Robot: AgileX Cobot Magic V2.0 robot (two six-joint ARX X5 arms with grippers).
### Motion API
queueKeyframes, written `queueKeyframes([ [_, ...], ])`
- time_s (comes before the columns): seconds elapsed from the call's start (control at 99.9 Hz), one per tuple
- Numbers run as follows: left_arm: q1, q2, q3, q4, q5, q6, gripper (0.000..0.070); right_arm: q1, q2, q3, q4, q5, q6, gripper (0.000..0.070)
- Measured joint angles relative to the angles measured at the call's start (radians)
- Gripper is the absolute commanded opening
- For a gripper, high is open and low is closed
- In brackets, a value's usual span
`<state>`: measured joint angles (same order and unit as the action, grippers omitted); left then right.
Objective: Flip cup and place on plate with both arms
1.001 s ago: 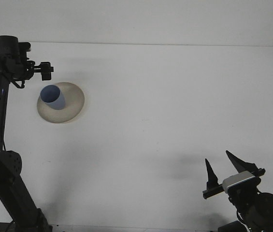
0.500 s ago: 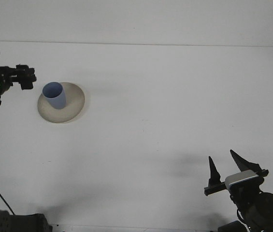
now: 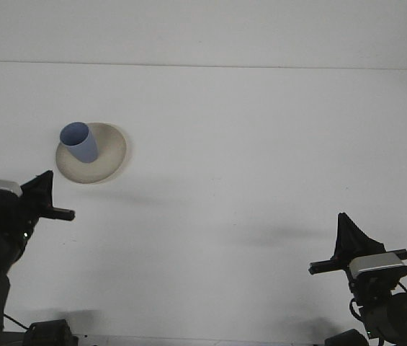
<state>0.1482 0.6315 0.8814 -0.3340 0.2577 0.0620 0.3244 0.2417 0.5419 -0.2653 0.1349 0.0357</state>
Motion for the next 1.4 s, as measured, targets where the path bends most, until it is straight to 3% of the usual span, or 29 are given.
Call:
queueKeyframes([
  [0.13, 0.0, -0.185, -0.247, 0.164, 0.0, -0.002, 0.0012, 0.0, 0.0, -0.003, 0.029, 0.001, 0.014, 0.0],
  [0.22, 0.0, -0.276, -0.323, 0.188, -0.004, -0.014, 0.0012, 0.0, 0.0, -0.003, 0.031, 0.0, 0.015, 0.0],
  [0.54, 0.0, -0.367, -0.312, 0.214, -0.02, -0.09, 0.0013, 0.0, 0.0, -0.003, 0.029, -0.003, 0.024, 0.0],
  [1.121, -0.006, -0.387, -0.312, 0.214, -0.027, -0.091, 0.0012, 0.0, 0.0, -0.003, 0.028, -0.003, 0.024, 0.0],
  [1.191, -0.045, -0.391, -0.323, 0.222, -0.079, -0.078, 0.0012, 0.0, 0.0, -0.003, 0.028, -0.003, 0.024, 0.0],
  [1.321, -0.154, -0.425, -0.442, 0.283, -0.263, -0.05, 0.0013, 0.0, 0.0, -0.003, 0.027, -0.003, 0.024, 0.0],
  [1.401, -0.168, -0.473, -0.548, 0.331, -0.291, -0.045, 0.0013, 0.0, 0.0, -0.003, 0.027, -0.003, 0.024, 0.0],
])
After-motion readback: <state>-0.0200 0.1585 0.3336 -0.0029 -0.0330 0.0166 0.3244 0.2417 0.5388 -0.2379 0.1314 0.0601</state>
